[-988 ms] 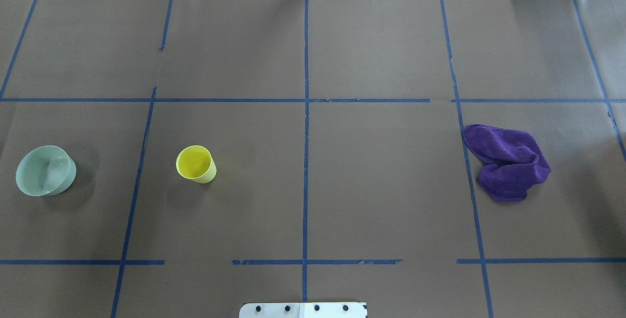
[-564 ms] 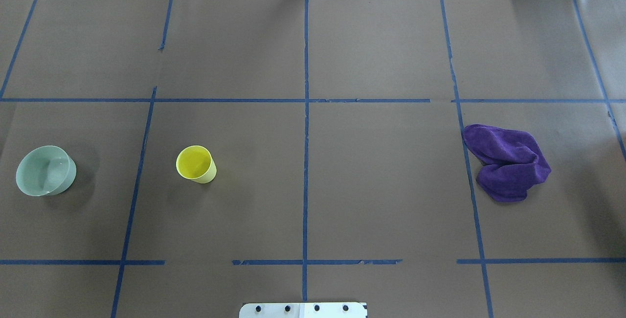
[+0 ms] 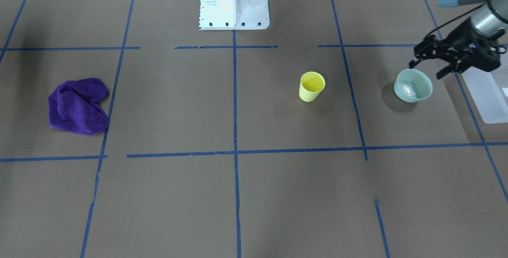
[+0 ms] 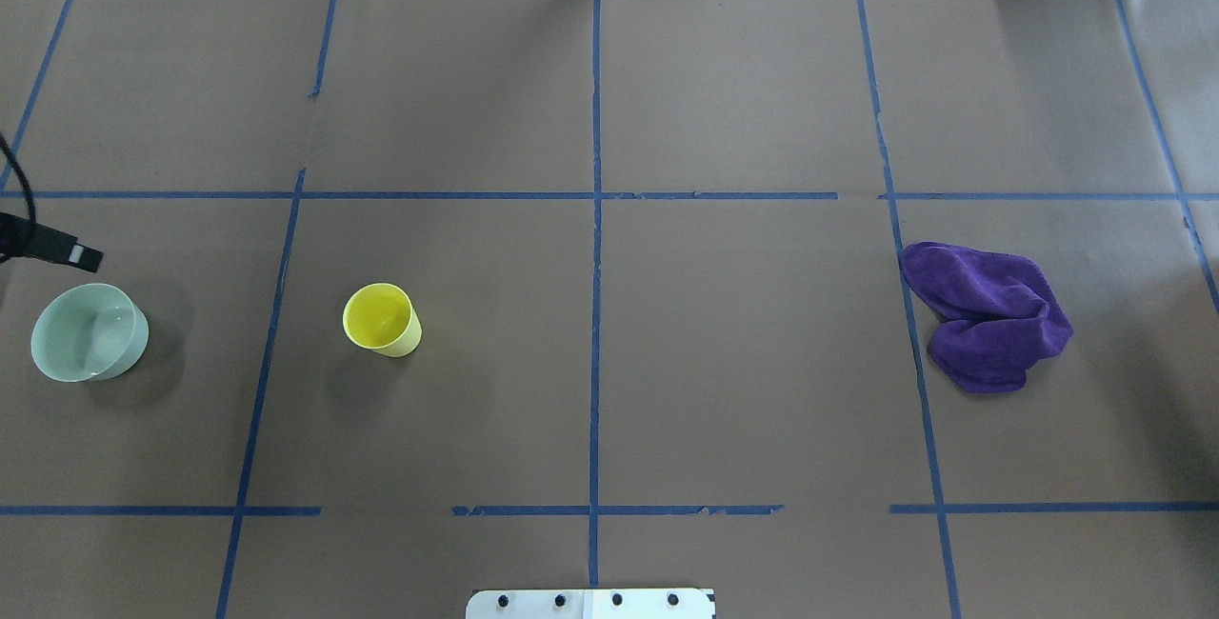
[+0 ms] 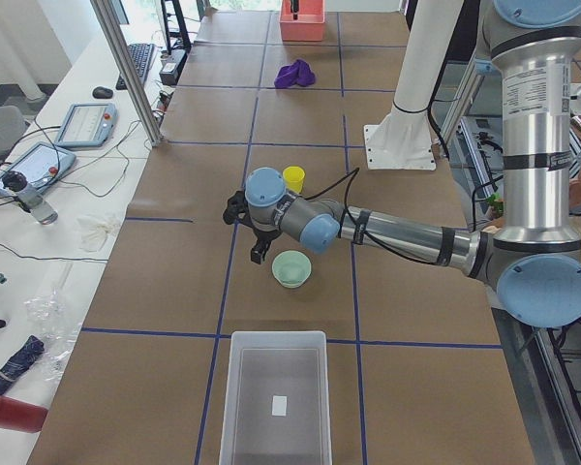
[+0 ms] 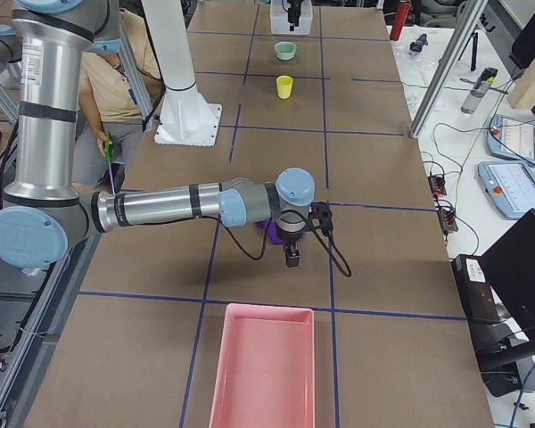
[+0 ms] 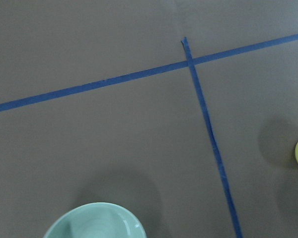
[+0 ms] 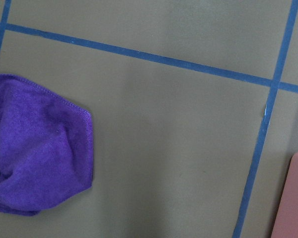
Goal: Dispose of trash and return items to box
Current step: 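Reach the left gripper to the yellow cup and grasp it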
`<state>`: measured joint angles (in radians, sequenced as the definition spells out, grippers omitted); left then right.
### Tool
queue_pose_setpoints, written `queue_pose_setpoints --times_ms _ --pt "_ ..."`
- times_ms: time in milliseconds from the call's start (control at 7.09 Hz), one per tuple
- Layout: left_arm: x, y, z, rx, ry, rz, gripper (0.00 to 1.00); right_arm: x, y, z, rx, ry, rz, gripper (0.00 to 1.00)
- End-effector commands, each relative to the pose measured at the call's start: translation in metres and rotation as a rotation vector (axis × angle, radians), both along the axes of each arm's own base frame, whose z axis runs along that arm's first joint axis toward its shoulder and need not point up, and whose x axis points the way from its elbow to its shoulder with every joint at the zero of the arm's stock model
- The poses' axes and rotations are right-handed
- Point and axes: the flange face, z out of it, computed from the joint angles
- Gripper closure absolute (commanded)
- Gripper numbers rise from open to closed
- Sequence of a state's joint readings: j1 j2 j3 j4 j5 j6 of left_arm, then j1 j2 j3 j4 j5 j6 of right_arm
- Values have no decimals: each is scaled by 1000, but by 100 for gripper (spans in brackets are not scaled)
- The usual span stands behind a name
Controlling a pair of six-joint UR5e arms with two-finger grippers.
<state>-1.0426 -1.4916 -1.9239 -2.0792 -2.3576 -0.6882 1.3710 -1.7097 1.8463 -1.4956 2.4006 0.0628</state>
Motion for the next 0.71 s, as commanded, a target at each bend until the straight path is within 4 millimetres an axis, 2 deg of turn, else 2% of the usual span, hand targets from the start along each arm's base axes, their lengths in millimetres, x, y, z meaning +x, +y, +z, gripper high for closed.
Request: queue_pose_setpoints --times_ms 0,282,423,564 --pt "74 16 -50 -144 46 -53 0 -6 -1 -4 15 -3 -13 0" --pt "137 19 -78 -253 13 -134 0 -6 -1 -4 12 -3 -12 0" --pt "174 5 -119 -262 -53 -172 0 -6 -1 -2 9 -2 -12 0" --pt "204 16 -127 -257 -113 -163 0 -6 -1 -1 5 -2 -11 0"
